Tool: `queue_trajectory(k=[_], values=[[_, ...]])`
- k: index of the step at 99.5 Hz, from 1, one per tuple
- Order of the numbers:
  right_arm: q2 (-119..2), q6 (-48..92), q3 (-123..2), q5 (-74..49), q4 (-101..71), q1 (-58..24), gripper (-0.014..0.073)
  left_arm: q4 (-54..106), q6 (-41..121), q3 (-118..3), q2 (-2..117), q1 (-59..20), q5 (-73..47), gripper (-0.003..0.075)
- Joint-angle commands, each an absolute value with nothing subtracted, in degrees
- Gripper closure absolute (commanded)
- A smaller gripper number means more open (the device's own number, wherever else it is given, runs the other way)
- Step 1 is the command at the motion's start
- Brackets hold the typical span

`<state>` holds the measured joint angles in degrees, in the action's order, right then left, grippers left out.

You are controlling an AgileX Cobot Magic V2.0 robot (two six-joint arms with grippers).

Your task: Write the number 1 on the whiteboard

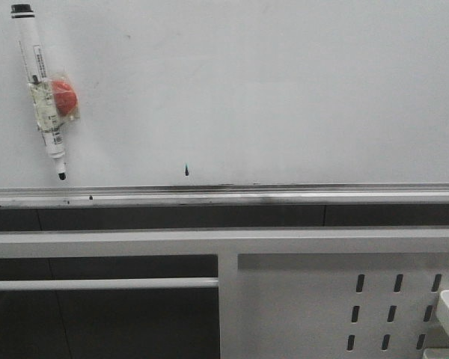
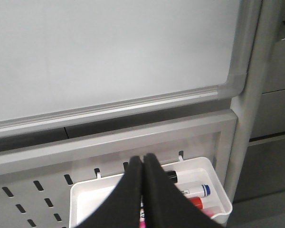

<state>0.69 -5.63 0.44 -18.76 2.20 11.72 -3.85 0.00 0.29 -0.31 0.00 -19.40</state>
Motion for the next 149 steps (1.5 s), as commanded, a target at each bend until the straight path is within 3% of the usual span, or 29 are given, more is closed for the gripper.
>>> queue_trajectory(k=[1,55,74,102,123,136,149], values=[[1.63,-4.93,1.28,-17.41,2.15,12.13,0.0643,-3.41,-0.44,2.2,-1.53,-0.53,-16.5,0.074],[1.63,-4.93,1.28,-16.11,3.85,12.13,0.0643,-8.17,0.0,2.2,-1.53,-0.53,-13.76,0.074],[1.63,-4.93,1.28,-2.69,3.85,12.13,0.0643,-8.17,0.0,2.2,-1.53,-0.53,0.0,0.074],[1.63,-2.73,1.16,6.63,10.56,12.13,0.0643,-19.56,0.0,2.2,-1.53,-0.43,1.64,0.074],[1.63,-3.67,1.16,23.56,10.43,12.13,0.0643,-16.84,-1.14,2.2,-1.53,-0.43,7.11,0.074],[1.63,-14.06,1.03,33.33,10.43,12.13,0.0643,-6.87,-7.31,2.04,-1.42,-0.54,16.23,0.074],[1.63,-27.71,-3.42,35.33,13.35,12.13,0.0643,-6.85,-13.09,-3.44,0.46,-0.54,7.17,0.074]])
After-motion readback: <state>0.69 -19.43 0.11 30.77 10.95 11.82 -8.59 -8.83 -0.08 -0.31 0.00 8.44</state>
